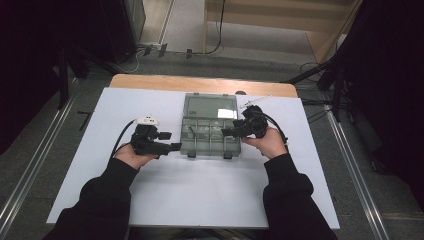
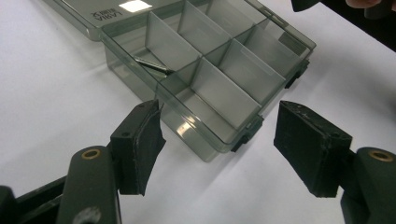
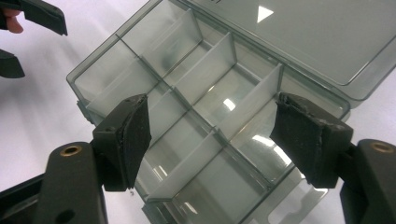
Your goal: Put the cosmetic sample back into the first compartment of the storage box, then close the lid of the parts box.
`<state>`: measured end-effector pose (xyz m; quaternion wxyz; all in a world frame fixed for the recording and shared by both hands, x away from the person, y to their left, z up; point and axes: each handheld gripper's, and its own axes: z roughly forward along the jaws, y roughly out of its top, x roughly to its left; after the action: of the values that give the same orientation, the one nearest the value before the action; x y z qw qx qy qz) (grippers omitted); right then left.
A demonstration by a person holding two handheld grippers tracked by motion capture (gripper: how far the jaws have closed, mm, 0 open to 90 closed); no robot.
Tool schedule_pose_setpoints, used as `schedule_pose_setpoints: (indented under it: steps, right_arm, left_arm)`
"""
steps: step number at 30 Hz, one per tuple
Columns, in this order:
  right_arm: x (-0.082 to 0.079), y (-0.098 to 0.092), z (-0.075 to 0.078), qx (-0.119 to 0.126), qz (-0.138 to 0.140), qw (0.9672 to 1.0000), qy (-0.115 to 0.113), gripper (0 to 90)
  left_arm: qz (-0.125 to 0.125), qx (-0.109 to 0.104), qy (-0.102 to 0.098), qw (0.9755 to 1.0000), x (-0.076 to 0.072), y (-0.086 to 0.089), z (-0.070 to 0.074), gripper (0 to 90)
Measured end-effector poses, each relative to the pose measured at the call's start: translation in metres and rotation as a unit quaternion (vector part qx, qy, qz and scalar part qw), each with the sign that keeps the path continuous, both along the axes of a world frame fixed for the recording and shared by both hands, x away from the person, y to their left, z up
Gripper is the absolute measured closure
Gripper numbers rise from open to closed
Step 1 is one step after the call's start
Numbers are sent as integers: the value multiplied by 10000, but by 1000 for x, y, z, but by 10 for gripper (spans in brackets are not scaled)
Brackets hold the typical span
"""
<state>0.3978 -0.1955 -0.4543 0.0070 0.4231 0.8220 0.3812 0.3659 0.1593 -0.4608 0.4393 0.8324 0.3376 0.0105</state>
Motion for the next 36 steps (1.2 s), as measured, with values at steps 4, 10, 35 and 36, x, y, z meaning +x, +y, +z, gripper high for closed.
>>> schedule_pose_setpoints:
  steps: [4,10,35,36]
  right_arm:
    - [1,-3,0,14,-50,10000,-10,288]
    - [3,-4,-2,-1,-92,10000,35,290]
    - [14,-14,-1,13,-325,9995,-8,299]
    - [15,-15,-2,18,-353,9994,-1,299]
  left_arm:
    - [23,-20,24,10000,6,-3,0,321]
    - [38,-2,16,10000,10,-5,-1,321]
    - [396,12,-91,9992,44,-18,1,323]
    - [405,-19,-83,9991,46,-19,0,323]
